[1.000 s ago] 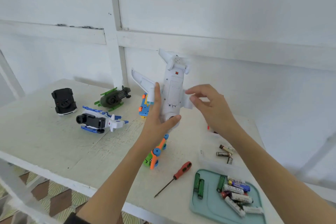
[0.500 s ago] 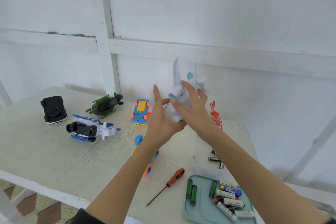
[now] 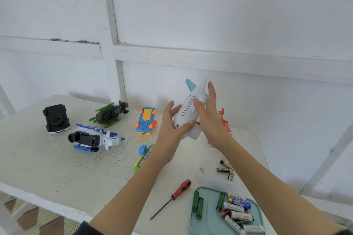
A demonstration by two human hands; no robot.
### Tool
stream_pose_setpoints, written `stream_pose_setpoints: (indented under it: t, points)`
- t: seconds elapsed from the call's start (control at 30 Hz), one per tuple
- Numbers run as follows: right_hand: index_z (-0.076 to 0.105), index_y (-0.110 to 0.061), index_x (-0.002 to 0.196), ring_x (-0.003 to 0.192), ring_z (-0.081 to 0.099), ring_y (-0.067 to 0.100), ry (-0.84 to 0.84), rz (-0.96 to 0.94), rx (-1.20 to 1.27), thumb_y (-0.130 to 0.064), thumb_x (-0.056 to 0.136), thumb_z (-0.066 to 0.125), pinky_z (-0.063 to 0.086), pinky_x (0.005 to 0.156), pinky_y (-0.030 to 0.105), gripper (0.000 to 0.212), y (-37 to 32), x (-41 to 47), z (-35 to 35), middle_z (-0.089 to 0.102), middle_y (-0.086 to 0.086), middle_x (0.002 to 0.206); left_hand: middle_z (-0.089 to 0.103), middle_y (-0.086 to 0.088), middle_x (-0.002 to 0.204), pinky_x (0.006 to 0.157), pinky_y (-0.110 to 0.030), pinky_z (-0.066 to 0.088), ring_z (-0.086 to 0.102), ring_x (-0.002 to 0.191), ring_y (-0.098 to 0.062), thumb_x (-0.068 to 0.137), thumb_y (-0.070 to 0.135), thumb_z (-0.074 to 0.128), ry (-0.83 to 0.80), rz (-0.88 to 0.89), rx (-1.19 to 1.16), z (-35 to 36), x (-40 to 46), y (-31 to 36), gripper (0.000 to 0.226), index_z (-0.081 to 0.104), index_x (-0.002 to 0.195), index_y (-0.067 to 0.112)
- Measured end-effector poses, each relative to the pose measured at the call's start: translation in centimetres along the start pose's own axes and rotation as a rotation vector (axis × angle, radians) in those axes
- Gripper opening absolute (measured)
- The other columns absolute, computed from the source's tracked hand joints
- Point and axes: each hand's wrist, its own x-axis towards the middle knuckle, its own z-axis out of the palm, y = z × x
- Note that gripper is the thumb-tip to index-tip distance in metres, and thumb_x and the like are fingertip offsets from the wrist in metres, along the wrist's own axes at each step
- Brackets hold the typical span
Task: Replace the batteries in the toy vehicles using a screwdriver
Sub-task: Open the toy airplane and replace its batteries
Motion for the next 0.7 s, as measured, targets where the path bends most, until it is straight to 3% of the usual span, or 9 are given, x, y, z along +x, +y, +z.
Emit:
stream_pose_setpoints:
  t: [0.1,0.17,0.23,0.27,0.33,0.4,0.57,0.63,0.7]
  points:
    - [0.003,-0.045,0.144,0.097,0.061,0.023,0.033,-0.097,-0.211,-0.010,0.098,0.036,0.052,0.076,0.019,0.066,0.4,-0.1,-0.6,0.054,0.000,0.120,0.038,0.008,0.141,0.086,-0.021,0.054,0.053,0.112,0.001,0.088,0.006,0.069,0.055,0.078,0.165,0.4,-0.1,-0.5,0.080,0.021,0.148,0.027]
    - [0.014,-0.041,0.144,0.096,0.058,0.018,0.020,-0.147,-0.335,-0.013,0.098,0.038,0.049,0.073,0.013,0.059,0.6,0.2,-0.8,0.049,0.005,0.127,0.035,0.009,0.141,0.095,-0.029,0.052,0.047,0.124,-0.007,0.082,0.016,0.070,0.074,0.115,0.284,0.6,-0.3,-0.8,0.085,0.019,0.150,0.024]
    - [0.031,-0.035,0.140,0.101,0.055,0.018,0.015,-0.110,-0.399,-0.026,0.097,0.043,0.050,0.085,0.026,0.046,1.0,0.8,-1.1,0.046,0.008,0.123,0.033,0.012,0.140,0.100,-0.037,0.050,0.039,0.132,-0.013,0.078,0.012,0.072,0.054,0.137,0.351,0.8,-0.5,-1.0,0.089,0.019,0.149,0.025]
    - [0.039,-0.031,0.136,0.103,0.054,0.019,0.038,-0.069,-0.400,-0.029,0.097,0.044,0.051,0.088,0.034,0.040,1.3,1.2,-1.3,0.046,0.008,0.118,0.033,0.015,0.139,0.098,-0.032,0.051,0.038,0.132,-0.011,0.080,0.004,0.072,0.040,0.147,0.365,0.8,-0.5,-1.1,0.090,0.018,0.149,0.026]
    - [0.051,-0.023,0.123,0.105,0.054,0.022,0.106,-0.015,-0.337,-0.019,0.097,0.044,0.053,0.086,0.042,0.028,2.0,1.8,-1.7,0.048,0.007,0.115,0.032,0.021,0.137,0.086,-0.015,0.050,0.037,0.127,-0.001,0.082,-0.004,0.071,0.010,0.171,0.396,0.7,-0.6,-1.3,0.091,0.017,0.148,0.027]
    - [0.054,-0.017,0.118,0.108,0.054,0.021,0.157,0.031,-0.243,-0.008,0.096,0.041,0.057,0.076,0.037,0.027,2.5,2.0,-2.0,0.050,0.001,0.114,0.029,0.020,0.141,0.088,-0.012,0.049,0.035,0.127,0.006,0.079,0.005,0.077,-0.003,0.157,0.400,0.3,-0.6,-1.4,0.094,0.016,0.146,0.032]
    - [0.057,-0.013,0.110,0.101,0.059,0.022,0.201,0.095,-0.009,-0.001,0.096,0.041,0.057,0.057,0.021,0.025,4.0,2.4,-1.9,0.049,-0.001,0.108,0.018,0.009,0.155,0.114,-0.039,0.031,0.025,0.143,-0.013,0.051,0.062,0.077,0.126,0.009,0.379,-2.2,0.5,-1.9,0.122,0.014,0.151,0.033]
    - [0.059,-0.015,0.105,0.100,0.060,0.023,0.208,0.115,0.031,0.000,0.095,0.043,0.058,0.059,0.023,0.024,4.7,2.8,-1.7,0.051,0.007,0.115,0.019,0.003,0.159,0.111,-0.046,0.034,0.032,0.140,-0.018,0.054,0.059,0.081,0.146,-0.124,0.247,-3.8,1.6,-2.0,0.124,0.009,0.153,0.034]
    - [0.060,-0.015,0.104,0.097,0.062,0.021,0.197,0.152,0.066,0.000,0.095,0.044,0.058,0.062,0.026,0.023,5.5,3.4,-1.3,0.054,0.011,0.117,0.020,-0.001,0.160,0.105,-0.048,0.041,0.045,0.127,-0.018,0.078,0.031,0.080,0.124,-0.217,0.057,-5.0,2.9,-2.1,0.107,0.003,0.153,0.033]
